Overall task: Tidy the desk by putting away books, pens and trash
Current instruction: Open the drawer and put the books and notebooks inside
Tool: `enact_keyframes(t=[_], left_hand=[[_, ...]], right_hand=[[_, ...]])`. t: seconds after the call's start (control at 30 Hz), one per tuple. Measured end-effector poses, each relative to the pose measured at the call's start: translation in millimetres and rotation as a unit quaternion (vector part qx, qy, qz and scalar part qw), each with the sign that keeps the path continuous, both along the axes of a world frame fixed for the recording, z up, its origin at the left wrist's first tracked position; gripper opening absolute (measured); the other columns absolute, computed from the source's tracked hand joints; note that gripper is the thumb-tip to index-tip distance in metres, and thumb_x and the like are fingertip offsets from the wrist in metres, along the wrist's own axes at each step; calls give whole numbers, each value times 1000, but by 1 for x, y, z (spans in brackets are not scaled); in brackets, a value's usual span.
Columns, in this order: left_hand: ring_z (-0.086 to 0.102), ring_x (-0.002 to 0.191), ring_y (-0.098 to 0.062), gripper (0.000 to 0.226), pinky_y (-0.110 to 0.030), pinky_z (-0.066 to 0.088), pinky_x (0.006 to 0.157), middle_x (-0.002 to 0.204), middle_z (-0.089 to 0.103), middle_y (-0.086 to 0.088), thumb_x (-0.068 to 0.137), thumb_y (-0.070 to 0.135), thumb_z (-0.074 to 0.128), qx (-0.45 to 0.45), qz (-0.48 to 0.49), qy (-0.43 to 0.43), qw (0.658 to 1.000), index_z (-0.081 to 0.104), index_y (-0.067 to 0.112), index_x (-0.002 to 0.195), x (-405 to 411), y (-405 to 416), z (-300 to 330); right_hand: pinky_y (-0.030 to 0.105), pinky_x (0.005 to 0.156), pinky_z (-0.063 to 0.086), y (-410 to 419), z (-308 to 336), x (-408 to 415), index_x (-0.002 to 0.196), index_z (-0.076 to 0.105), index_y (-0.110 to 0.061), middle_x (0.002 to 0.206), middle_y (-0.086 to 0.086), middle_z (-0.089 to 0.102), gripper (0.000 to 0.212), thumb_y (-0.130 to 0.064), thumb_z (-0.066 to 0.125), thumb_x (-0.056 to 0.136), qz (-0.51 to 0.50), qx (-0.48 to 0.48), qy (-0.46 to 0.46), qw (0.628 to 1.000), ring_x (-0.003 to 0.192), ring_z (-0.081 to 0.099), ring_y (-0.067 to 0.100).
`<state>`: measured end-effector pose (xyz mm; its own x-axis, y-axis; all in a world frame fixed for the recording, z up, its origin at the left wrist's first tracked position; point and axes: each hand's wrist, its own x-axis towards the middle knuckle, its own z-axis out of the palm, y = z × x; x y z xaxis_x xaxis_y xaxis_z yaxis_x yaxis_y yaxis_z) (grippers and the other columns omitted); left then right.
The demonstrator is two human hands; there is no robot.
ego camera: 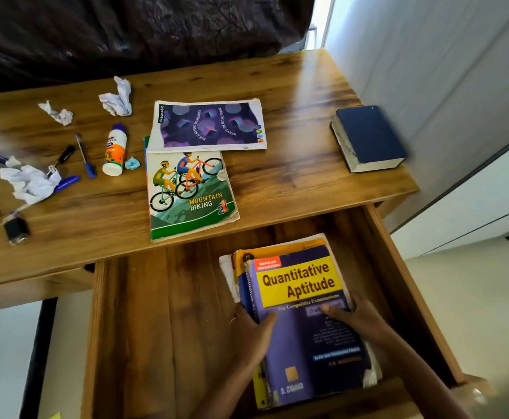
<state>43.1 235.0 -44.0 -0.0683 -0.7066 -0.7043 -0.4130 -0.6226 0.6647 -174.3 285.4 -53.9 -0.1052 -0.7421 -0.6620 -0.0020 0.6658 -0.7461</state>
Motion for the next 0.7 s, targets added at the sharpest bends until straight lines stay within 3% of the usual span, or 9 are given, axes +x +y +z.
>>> enact_keyframes(t=[0.13, 0.23, 0.3, 0.4, 0.47, 0.5, 0.57, 0.63, 0.7], left_hand=[[62, 108, -25, 57, -46, 52, 92, 126, 58, -10, 90, 28, 62, 17, -70, 48, 996, 35, 10, 137, -30, 2, 12], [63, 105, -20, 57, -42, 52, 92, 122, 61, -2, 90, 38, 57, 21, -151, 42, 987, 34, 18, 138, -51, 6, 14], [65, 97, -15, 48, -37, 53, 89, 112, 65, 3, 91, 38, 54, 34, -167, 37, 985, 39, 19, 132, -57, 3, 14], [65, 98, -19, 45, -44, 49, 95, 110, 66, 1, 89, 42, 52, 52, -187, 12, 981, 42, 19, 127, -60, -4, 12], [61, 106, -25, 65, -47, 44, 100, 118, 62, -3, 82, 51, 50, 51, -218, -31, 974, 35, 14, 135, -60, -5, 10], [60, 108, -26, 74, -47, 43, 101, 120, 61, -3, 79, 54, 48, 51, -235, -46, 970, 30, 13, 138, -59, -6, 7], [59, 108, -25, 73, -47, 44, 100, 120, 60, -1, 81, 54, 48, 51, -254, -38, 965, 28, 14, 139, -56, -7, 2], [59, 108, -22, 60, -45, 45, 99, 121, 60, 0, 88, 47, 49, 41, -244, -11, 969, 32, 19, 138, -52, -8, -4], [57, 114, -21, 59, -44, 45, 100, 130, 56, 0, 92, 44, 48, -2, -252, -31, 967, 29, 22, 142, -48, -3, -11]], right_hand=[[25, 53, 54, 10, 18, -35, 103, 59, -4, 77, 7, 75, 37, -20, 74, 73, -50, 15, 94, 994, 69, 72, 23], [38, 69, 55, 9, 39, -56, 106, 60, -4, 90, 11, 72, 24, -14, 65, 85, -9, 34, 167, 985, 77, 70, 23], [35, 73, 53, 6, 53, -55, 106, 60, -9, 95, 7, 69, 20, -19, 61, 89, 47, 64, 201, 976, 81, 67, 20], [26, 63, 48, -2, 70, -43, 107, 61, -15, 87, 0, 62, 22, -31, 57, 91, 108, 93, 352, 925, 75, 62, 16], [26, 60, 46, -12, 81, -32, 109, 61, -13, 86, 3, 61, 27, -33, 56, 91, 80, 55, 434, 896, 74, 61, 19], [27, 62, 46, -19, 83, -26, 113, 59, -14, 93, 5, 64, 30, -34, 55, 92, 71, 26, 451, 889, 80, 62, 21], [34, 82, 47, -34, 79, -12, 129, 49, -15, 128, 10, 57, 41, -34, 52, 93, 117, -17, 460, 880, 113, 55, 26], [43, 109, 31, -44, 65, 7, 144, 30, -22, 154, 6, 25, 55, -39, 47, 94, 222, -27, 481, 848, 142, 22, 28], [49, 116, 11, -46, 42, 29, 148, 12, -29, 159, 1, -1, 62, -46, 39, 95, 305, -43, 515, 800, 146, -4, 29]])
